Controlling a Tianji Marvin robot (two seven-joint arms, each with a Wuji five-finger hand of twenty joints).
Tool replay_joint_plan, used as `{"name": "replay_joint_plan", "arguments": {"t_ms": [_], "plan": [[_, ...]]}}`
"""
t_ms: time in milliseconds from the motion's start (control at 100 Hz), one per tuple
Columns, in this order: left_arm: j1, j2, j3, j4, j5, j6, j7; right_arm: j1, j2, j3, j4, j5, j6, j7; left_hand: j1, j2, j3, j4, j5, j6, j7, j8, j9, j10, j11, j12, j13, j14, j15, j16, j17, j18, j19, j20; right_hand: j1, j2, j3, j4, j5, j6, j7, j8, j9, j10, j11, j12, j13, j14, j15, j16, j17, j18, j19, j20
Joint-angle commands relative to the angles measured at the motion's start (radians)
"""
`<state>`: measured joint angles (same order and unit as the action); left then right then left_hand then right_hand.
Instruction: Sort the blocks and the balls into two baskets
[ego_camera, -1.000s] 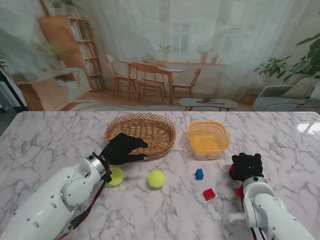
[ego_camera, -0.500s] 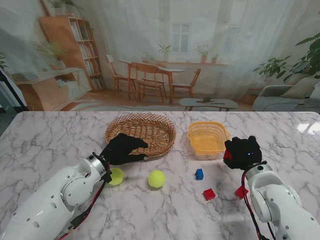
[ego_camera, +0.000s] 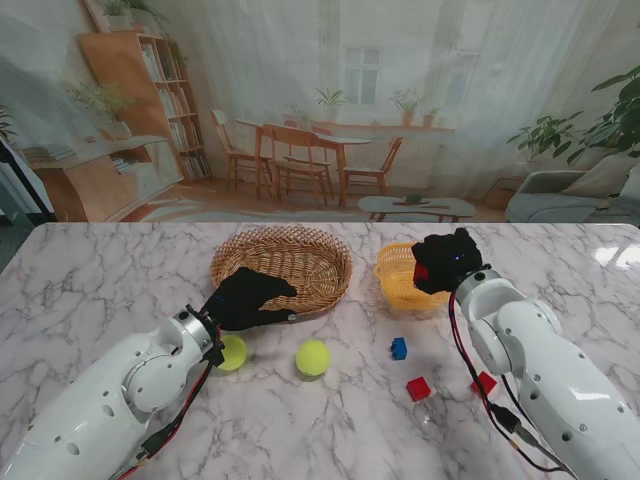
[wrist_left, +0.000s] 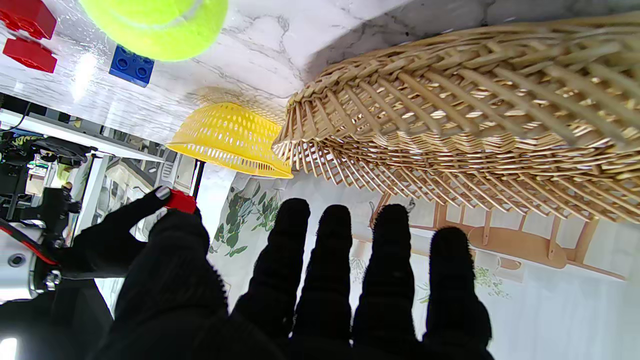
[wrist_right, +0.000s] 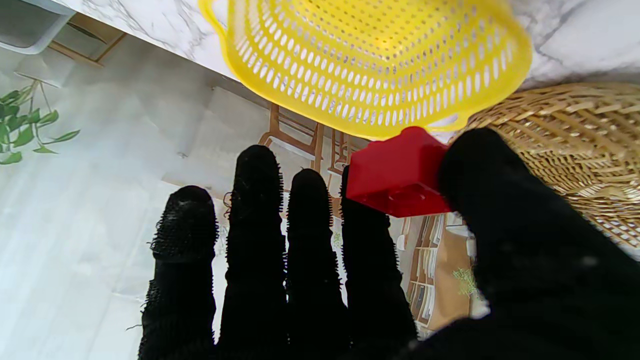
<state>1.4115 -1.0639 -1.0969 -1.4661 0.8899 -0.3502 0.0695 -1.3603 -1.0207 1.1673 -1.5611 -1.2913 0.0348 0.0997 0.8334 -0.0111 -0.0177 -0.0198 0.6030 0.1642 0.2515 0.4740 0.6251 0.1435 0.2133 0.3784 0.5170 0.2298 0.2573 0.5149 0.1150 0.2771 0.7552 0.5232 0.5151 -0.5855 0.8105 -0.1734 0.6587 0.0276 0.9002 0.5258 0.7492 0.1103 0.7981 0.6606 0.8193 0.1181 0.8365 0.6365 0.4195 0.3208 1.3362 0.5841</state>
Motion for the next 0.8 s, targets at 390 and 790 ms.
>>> {"name": "replay_joint_plan", "arguments": {"t_ms": [390, 790], "plan": [[-0.003, 0.0, 0.004, 0.004, 0.002, -0.004, -0.013, 0.233, -0.016, -0.194, 0.215, 0.132, 0.083, 0.02, 0.012, 0.026, -0.007, 0.019, 0.023, -0.021, 0.012, 0.011, 0.025, -0.012, 0.0, 0.011, -0.001, -0.005, 0.004, 0.001, -0.011, 0.026, -0.023, 0.017, 0.009, 0.067, 0.039, 0.012, -0.001, -0.067, -0.086, -0.039, -0.038, -0.012, -0.053, -0.048, -0.029, -0.022, -0.045, -0.031, -0.005, -0.018, 0.016, -0.015], [-0.003, 0.001, 0.003, 0.005, 0.009, -0.009, -0.005, 0.285, -0.018, -0.286, 0.303, 0.154, 0.136, -0.006, 0.013, 0.026, -0.006, 0.019, 0.023, -0.022, 0.012, 0.011, 0.026, -0.011, 0.0, 0.011, 0.001, -0.005, 0.005, 0.002, -0.01, 0.026, -0.023, 0.017, -0.134, 0.066, 0.023, 0.076, -0.014, -0.037, -0.213, 0.044, -0.095, -0.001, -0.051, -0.059, -0.082, -0.016, -0.07, -0.046, -0.034, -0.029, 0.002, -0.012]]}}
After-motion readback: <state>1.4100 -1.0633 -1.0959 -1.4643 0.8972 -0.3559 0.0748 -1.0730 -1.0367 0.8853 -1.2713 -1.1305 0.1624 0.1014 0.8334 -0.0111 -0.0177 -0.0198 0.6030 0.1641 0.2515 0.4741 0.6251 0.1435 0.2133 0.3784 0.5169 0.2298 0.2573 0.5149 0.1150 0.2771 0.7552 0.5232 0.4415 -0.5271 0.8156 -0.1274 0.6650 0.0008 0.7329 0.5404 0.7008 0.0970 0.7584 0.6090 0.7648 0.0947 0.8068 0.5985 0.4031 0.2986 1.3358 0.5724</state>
